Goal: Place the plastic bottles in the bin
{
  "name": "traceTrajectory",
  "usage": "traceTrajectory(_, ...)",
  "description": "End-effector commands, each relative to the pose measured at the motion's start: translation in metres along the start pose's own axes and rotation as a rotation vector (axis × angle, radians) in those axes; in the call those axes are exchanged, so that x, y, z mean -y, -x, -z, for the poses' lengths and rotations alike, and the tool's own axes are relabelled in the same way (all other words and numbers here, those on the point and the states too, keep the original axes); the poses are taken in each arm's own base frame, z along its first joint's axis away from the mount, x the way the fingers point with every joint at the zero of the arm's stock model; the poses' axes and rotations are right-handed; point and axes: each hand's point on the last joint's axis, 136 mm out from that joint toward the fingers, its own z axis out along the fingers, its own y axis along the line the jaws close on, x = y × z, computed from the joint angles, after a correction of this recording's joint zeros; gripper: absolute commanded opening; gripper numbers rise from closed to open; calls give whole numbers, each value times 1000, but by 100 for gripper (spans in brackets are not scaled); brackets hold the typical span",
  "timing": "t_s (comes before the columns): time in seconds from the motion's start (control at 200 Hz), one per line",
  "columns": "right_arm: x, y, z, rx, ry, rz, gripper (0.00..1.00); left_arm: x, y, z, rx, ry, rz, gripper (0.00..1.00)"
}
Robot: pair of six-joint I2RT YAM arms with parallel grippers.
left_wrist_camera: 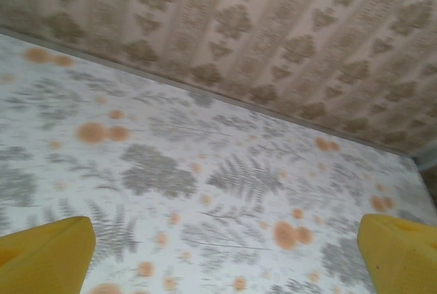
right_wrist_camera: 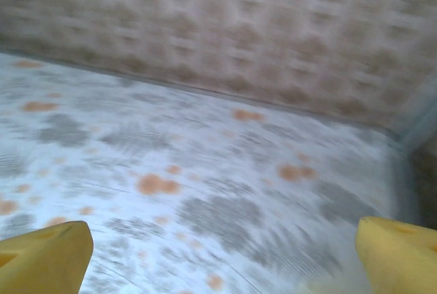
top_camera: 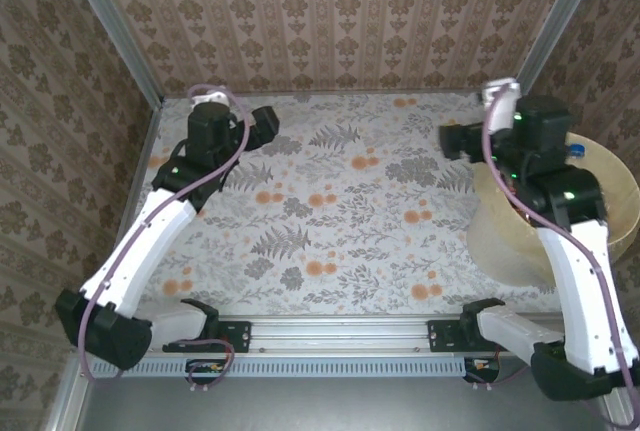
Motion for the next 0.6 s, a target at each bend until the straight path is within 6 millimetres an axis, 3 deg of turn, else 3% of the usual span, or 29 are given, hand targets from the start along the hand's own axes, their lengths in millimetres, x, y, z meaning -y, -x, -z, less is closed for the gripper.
traceTrajectory(0.0,-68,5,-48,89,294,33,100,-67,-4,17,38,251,-41,100)
traceTrajectory(0.09,-83,-23,-86,73,338,-47,100,-109,-9,28,80,376,10,100)
traceTrajectory(0.3,-56,-116,-154,-120,212,-143,100,-176,-25,28,164,568,-9,100)
traceTrajectory(0.47,-27,-171,-176,-137,135,-295,100,-227,-48,21,155,738,-43,100)
traceTrajectory(0.595,-1,-203,-179,-186,53,-312,100,-239,-72,-8,66,693,-127,100)
